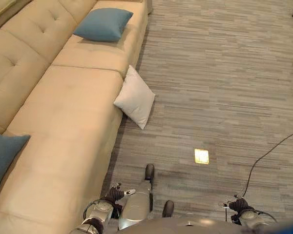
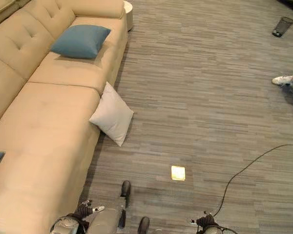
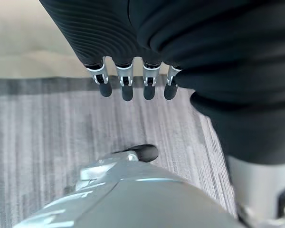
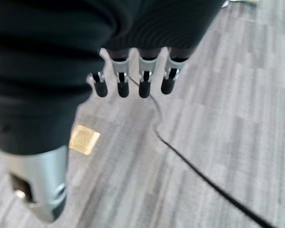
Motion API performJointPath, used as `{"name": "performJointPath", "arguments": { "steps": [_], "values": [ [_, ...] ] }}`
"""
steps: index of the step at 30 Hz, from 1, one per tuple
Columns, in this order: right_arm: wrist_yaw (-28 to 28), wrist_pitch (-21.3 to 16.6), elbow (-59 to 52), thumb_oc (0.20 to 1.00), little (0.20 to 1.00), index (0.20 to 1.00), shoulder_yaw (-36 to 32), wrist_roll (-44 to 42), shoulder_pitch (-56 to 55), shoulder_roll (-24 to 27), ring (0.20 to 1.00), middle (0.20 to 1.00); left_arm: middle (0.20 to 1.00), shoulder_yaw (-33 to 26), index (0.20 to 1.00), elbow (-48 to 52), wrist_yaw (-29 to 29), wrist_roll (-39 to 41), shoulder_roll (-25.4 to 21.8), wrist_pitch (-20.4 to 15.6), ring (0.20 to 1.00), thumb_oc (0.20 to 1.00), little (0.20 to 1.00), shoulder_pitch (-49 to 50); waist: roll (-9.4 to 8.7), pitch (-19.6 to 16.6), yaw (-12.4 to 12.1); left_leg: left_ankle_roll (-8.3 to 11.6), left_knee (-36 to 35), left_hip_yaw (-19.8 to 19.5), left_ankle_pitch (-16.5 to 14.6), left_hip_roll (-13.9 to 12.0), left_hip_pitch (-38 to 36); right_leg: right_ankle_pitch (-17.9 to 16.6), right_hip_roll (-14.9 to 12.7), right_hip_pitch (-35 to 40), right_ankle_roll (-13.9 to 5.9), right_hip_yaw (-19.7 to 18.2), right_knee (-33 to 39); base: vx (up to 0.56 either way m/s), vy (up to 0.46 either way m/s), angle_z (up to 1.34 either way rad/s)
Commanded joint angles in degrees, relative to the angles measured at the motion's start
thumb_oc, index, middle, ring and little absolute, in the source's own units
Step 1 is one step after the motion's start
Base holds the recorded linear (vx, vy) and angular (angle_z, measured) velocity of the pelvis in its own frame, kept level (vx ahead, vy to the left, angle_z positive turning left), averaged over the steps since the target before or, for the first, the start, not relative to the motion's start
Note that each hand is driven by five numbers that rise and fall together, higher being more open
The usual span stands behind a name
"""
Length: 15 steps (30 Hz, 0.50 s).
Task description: Pick up all the scattered cushions and arrange them neatly on the sofa.
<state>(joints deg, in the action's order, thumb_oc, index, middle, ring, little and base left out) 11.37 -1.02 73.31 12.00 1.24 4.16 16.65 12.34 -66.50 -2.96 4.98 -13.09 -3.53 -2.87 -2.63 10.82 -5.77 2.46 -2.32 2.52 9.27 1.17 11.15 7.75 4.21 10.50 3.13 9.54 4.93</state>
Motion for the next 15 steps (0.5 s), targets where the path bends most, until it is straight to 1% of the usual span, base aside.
{"name": "performJointPath", "arguments": {
  "steps": [1,2,3,4,5,6,7,8,9,11,12,13,14,15],
  "values": [
    [-0.25,-0.06,-3.39,1.0,1.0,1.0,-0.08,0.99,-1.9,1.83,1.0,1.0,1.0,0.82,1.0,2.41,-0.85,-1.14,-0.16,-0.7,1.0,1.0,1.0,-0.16,-1.22,-2.49,-1.7,-3.14,8.59,2.95,-8.7,1.02,1.03,0.48,-6.32,-4.66,-10.18,0.2,-13.88,0.21,0.123,-0.87],
    [-0.25,-0.06,-3.39,1.0,1.0,1.0,-0.08,0.99,-1.9,1.83,1.0,1.0,1.0,0.82,1.0,2.41,-0.85,-1.14,-0.16,-0.7,1.0,1.0,1.0,-0.16,-1.22,-2.49,-1.71,-3.15,8.59,2.96,-8.7,1.02,1.03,0.49,-6.32,-4.68,-10.18,0.19,-13.9,0.25,0.184,-0.75],
    [-0.82,0.12,-4.55,1.0,1.0,1.0,0.63,2.5,0.09,2.65,1.0,1.0,1.0,1.01,1.0,3.74,-0.92,-0.97,-0.98,-0.58,1.0,1.0,1.0,-0.87,0.11,-0.84,-0.09,-5.35,8.51,3.05,-10.98,1.47,-2.6,-7.77,-9.16,-12.87,-15.06,0.75,-30.21,0.21,0.174,-0.35],
    [-0.85,0.14,-4.94,1.0,1.0,1.0,1.0,3.21,0.47,2.83,1.0,1.0,1.0,1.19,1.0,3.78,-1.11,-1.18,-1.39,-0.59,1.0,1.0,1.0,-1.16,0.69,-0.31,0.1,-5.69,8.45,3.2,-11.4,1.33,-3.31,-8.49,-10.07,-14.67,-15.58,2.01,-33.25,0.27,0.205,-0.08],
    [-1.01,0.05,-5.27,1.0,1.0,1.0,1.42,3.65,0.82,2.93,1.0,1.0,1.0,1.18,1.0,3.88,-1.27,-1.14,-1.7,-0.68,1.0,1.0,1.0,-1.36,1.34,0.11,0.17,-5.84,7.94,3.36,-11.88,1.1,-4.54,-8.53,-11.78,-16.35,-15.37,4.18,-34.83,0.23,0.074,0.0],
    [-0.88,0.09,-5.63,1.0,1.0,1.0,1.53,3.92,1.0,3.17,1.0,1.0,1.0,1.1,1.0,4.16,-1.49,-0.97,-1.82,-0.86,1.0,1.0,1.0,-1.53,2.17,0.29,0.44,-5.71,6.78,2.95,-12.45,1.03,-6.68,-7.34,-14.13,-17.53,-13.98,7.93,-32.7,0.36,0.012,0.17],
    [-0.84,0.2,-5.52,1.0,1.0,1.0,1.44,4.0,1.4,3.58,1.0,1.0,1.0,0.94,1.0,3.95,-1.46,-0.83,-1.79,-0.94,1.0,1.0,1.0,-1.84,2.71,0.27,0.95,-5.39,5.48,2.3,-12.83,1.1,-8.41,-5.85,-14.73,-19.02,-12.65,9.58,-28.23,0.38,-0.055,0.17],
    [-0.79,0.21,-5.54,1.0,1.0,1.0,1.43,4.05,1.66,3.67,1.0,1.0,1.0,0.99,1.0,3.58,-1.52,-1.03,-1.76,-0.99,1.0,1.0,1.0,-2.12,2.69,0.39,1.37,-5.17,5.08,2.11,-13.14,1.26,-9.13,-6.01,-15.04,-19.56,-12.39,10.12,-25.12,0.38,-0.155,0.22],
    [-0.84,0.18,-5.63,1.0,1.0,1.0,1.56,4.17,1.74,3.99,1.0,1.0,1.0,1.17,1.0,2.81,-1.59,-1.4,-1.64,-1.13,1.0,1.0,1.0,-2.51,2.52,0.93,2.34,-4.56,4.83,1.37,-13.83,1.65,-10.21,-7.96,-15.62,-21.16,-12.49,9.39,-18.69,0.3,-0.187,0.18],
    [-0.81,0.4,-5.41,1.0,1.0,1.0,1.83,4.94,1.83,4.18,1.0,1.0,1.0,1.37,1.0,1.91,-1.61,-2.12,-1.37,-1.31,1.0,1.0,1.0,-3.08,2.5,1.37,3.32,-3.76,4.49,-0.16,-14.77,1.92,-11.87,-10.86,-15.37,-22.46,-13.54,5.84,-12.57,0.33,-0.229,0.58],
    [-0.94,0.46,-5.28,1.0,1.0,1.0,1.83,5.13,1.51,4.26,1.0,1.0,1.0,1.45,1.0,1.08,-1.62,-2.55,-1.1,-1.55,1.0,1.0,1.0,-3.17,2.13,1.06,3.86,-3.19,4.34,-0.96,-15.8,2.31,-13.12,-12.34,-15.26,-22.36,-13.97,4.28,-9.56,0.35,-0.238,1.01],
    [-0.86,0.35,-5.12,1.0,1.0,1.0,1.73,5.08,1.27,4.3,1.0,1.0,1.0,1.26,1.0,0.63,-1.8,-2.66,-0.82,-1.61,1.0,1.0,1.0,-2.88,1.82,0.67,4.11,-3.0,4.5,-1.16,-16.63,2.43,-13.93,-13.3,-15.37,-21.39,-13.9,4.21,-8.42,0.39,-0.291,1.1],
    [-0.83,0.18,-5.13,1.0,1.0,1.0,1.79,4.95,0.91,4.25,1.0,1.0,1.0,1.27,1.0,0.18,-1.8,-2.48,-0.35,-1.6,1.0,1.0,1.0,-2.5,1.76,0.04,4.24,-2.3,5.51,-1.51,-17.41,1.69,-14.28,-13.17,-15.05,-20.53,-13.24,4.21,-8.41,0.36,-0.347,1.05],
    [-0.82,-0.3,-5.01,1.0,1.0,1.0,1.86,4.61,0.64,4.16,1.0,1.0,1.0,1.14,1.0,0.17,-1.52,-2.16,0.01,-1.55,1.0,1.0,1.0,-2.07,1.72,-0.33,3.92,-1.24,7.97,-2.2,-17.99,0.74,-14.14,-12.15,-14.1,-19.24,-12.31,4.32,-8.62,0.34,-0.392,0.72]
  ]
}}
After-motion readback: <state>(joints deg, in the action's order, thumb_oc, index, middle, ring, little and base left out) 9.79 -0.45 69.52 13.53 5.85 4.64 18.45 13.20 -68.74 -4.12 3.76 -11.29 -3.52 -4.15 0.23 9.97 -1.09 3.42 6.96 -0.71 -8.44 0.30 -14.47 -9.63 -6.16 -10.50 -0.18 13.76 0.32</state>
